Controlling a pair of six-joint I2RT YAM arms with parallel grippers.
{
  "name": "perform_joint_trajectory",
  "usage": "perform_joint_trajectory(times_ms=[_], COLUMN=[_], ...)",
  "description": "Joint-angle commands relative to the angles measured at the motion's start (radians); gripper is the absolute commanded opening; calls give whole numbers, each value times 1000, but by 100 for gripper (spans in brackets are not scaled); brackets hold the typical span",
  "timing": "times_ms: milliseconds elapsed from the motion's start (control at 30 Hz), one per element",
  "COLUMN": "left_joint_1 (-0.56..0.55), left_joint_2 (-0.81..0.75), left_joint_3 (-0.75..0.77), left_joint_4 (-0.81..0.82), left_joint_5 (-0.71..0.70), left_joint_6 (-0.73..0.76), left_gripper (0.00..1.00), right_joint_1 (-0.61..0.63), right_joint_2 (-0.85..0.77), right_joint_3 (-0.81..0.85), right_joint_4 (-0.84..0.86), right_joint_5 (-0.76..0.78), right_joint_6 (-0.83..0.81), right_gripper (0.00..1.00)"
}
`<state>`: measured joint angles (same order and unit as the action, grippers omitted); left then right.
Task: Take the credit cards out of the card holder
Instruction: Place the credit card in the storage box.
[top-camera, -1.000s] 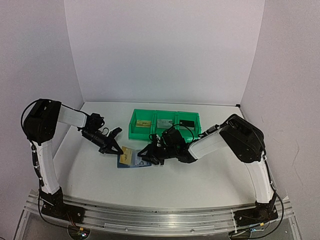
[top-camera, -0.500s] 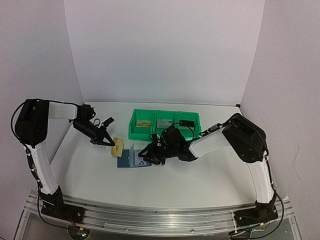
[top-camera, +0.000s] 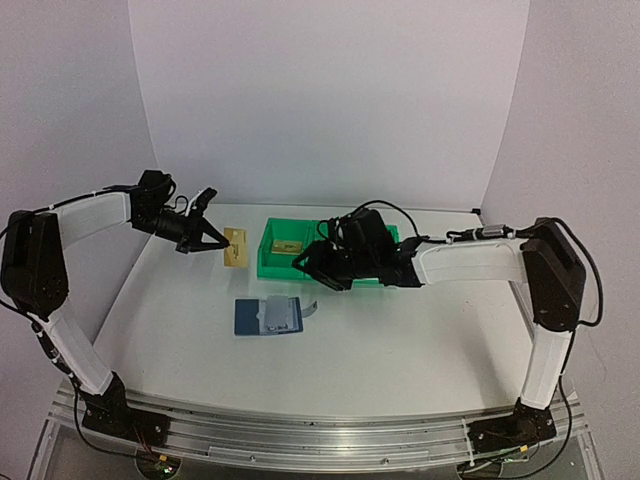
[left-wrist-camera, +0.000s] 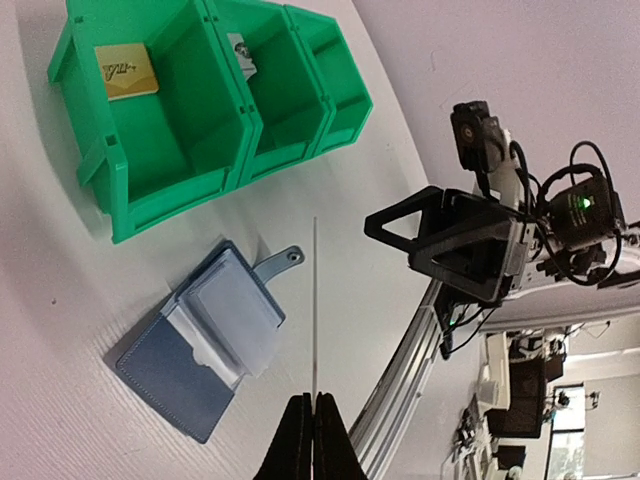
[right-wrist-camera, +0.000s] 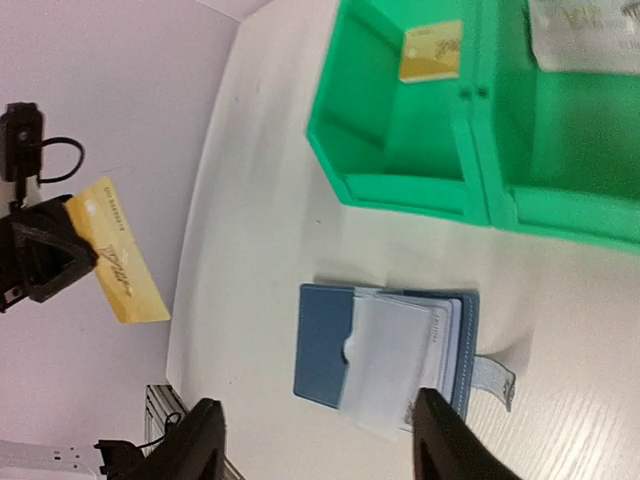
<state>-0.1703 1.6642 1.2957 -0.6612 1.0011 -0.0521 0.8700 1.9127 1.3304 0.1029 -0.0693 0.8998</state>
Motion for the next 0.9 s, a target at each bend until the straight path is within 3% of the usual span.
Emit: perform_joint_trajectory(times_ms=[0, 100, 300, 500, 633, 767, 867], left_joint_1=[-3, -8, -20, -43, -54, -64, -70], left_joint_2=[-77, -126, -226, -263, -267, -266, -267], left_joint_3=[2, -25, -109, -149, -161, -158, -160], left_joint_4=[152, 272, 523, 545, 568, 580, 560], left_joint_5=[65, 84, 144, 158, 165, 166, 167], left_joint_6=[-211, -324, -498, -531, -549, -554, -533], left_gripper=[0, 0, 0, 0, 0, 0, 0], right_joint_1=[-2, 12, 22, 23, 23, 23, 22], right_joint_2=[-32, 11, 95, 148, 182, 185, 178], right_joint_3=[156, 262, 350, 412, 427, 398, 373], right_joint_4=[-40, -28, 62, 140, 194, 267, 326], right_joint_5=[-81, -191, -300, -367, -438, -467, -469], right_joint_6=[-175, -193, -128, -88, -45, -8, 13], right_gripper=[77, 86, 86, 81, 65, 36, 30])
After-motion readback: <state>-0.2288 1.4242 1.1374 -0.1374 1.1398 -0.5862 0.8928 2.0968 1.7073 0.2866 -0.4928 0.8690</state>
